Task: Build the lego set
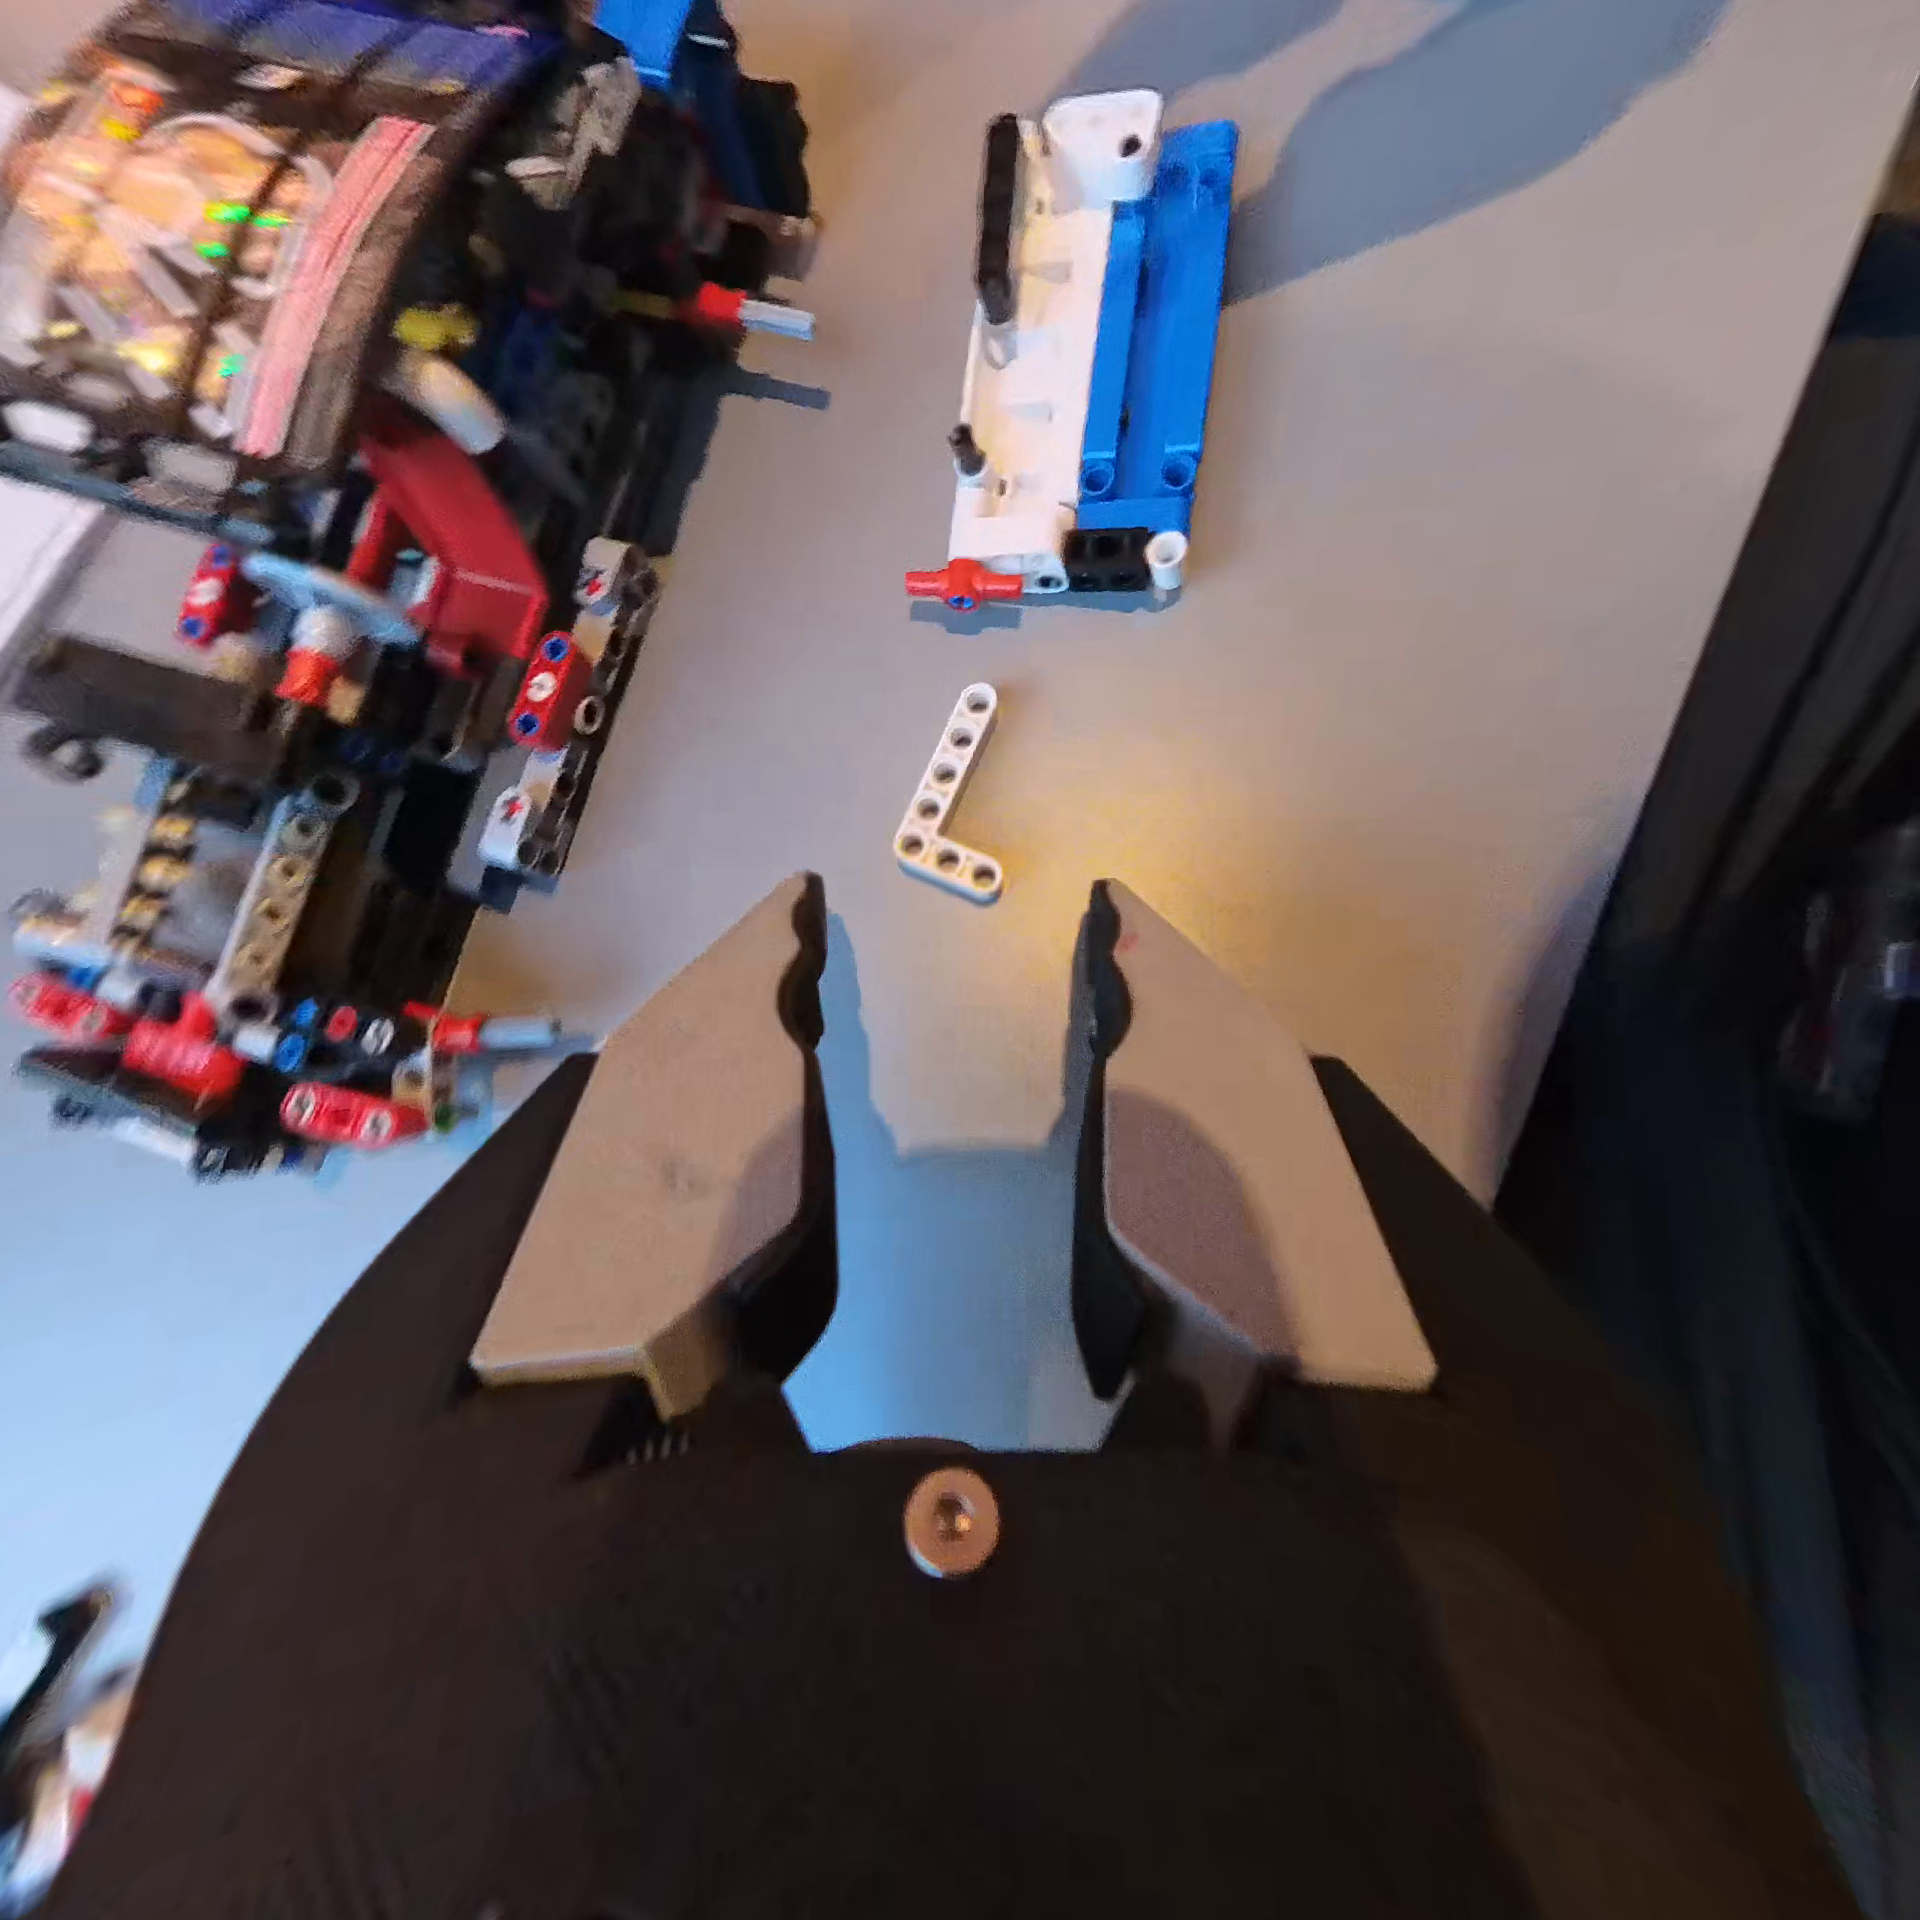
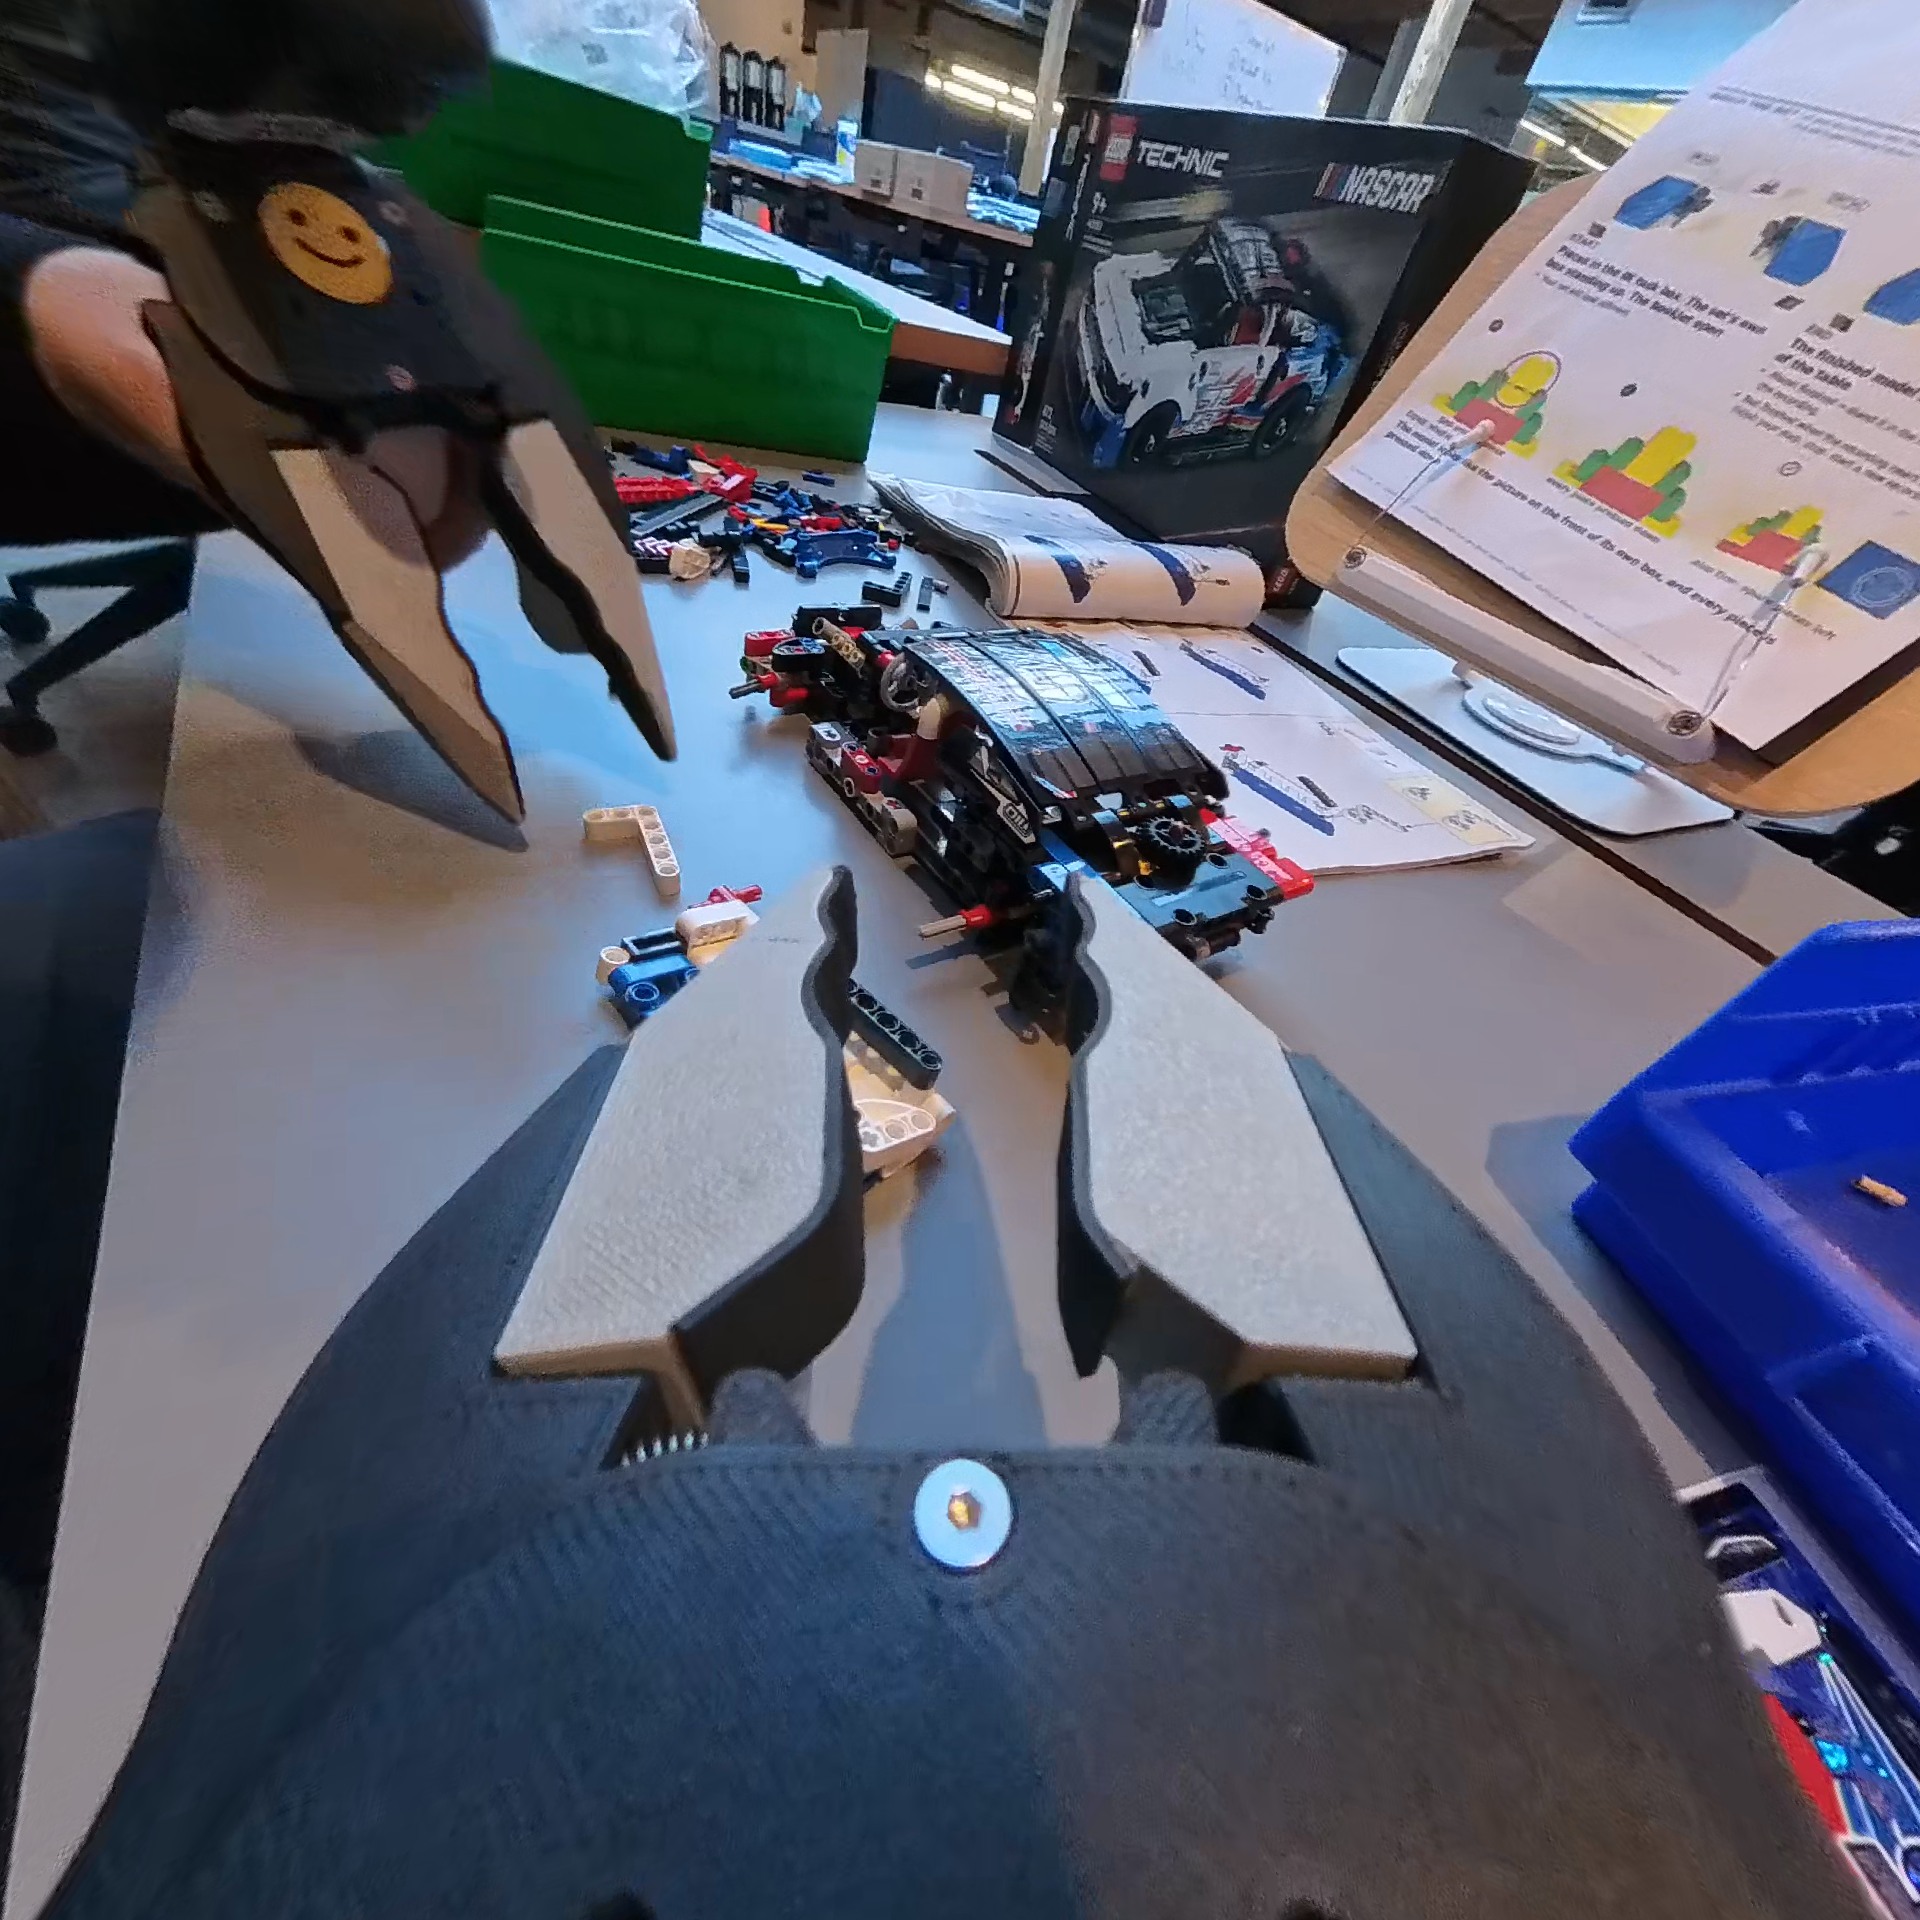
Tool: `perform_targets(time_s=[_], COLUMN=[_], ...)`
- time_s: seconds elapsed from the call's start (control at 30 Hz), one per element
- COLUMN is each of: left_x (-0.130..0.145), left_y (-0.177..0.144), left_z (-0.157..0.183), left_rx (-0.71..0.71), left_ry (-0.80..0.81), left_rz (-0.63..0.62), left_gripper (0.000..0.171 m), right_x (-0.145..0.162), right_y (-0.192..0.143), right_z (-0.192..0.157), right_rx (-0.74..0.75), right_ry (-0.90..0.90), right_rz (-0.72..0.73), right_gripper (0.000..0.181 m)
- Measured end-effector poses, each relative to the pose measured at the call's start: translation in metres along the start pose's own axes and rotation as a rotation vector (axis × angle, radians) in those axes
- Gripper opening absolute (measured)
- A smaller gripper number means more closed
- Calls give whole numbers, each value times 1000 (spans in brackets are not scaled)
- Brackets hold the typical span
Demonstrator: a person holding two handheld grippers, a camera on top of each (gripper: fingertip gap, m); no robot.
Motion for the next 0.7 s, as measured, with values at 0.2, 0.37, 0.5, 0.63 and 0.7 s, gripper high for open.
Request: perform_targets(time_s=[0.2,0.37,0.5,0.63,0.7], left_x=[1,-1,-2,-36,-58], left_y=[17,19,16,3,4], left_z=[0,-1,-9,-10,-5], left_rx=[145,118,37,-7,-16], left_ry=[21,-6,-24,-38,-44], left_rz=[-5,2,1,92,135], left_gripper=[20,20,20,20,20], right_x=[0,-1,-2,-1,4], right_y=[1,-6,-13,-17,-14], right_z=[-3,-2,5,5,2], right_rx=[-9,-24,-27,-62,-93], right_ry=[-8,18,54,102,116], right_rz=[-5,16,45,66,31], right_gripper=[38,36,32,32,33])
Point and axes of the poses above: each gripper's, where its closed fingertips meet, y out along the fingers, x out of its underside, z = x × y across the jaws, the point moved 1 cm from there along -y, back along the fingers, and after that the axes turned 15 degrees about -x, right-handed, at the moved point
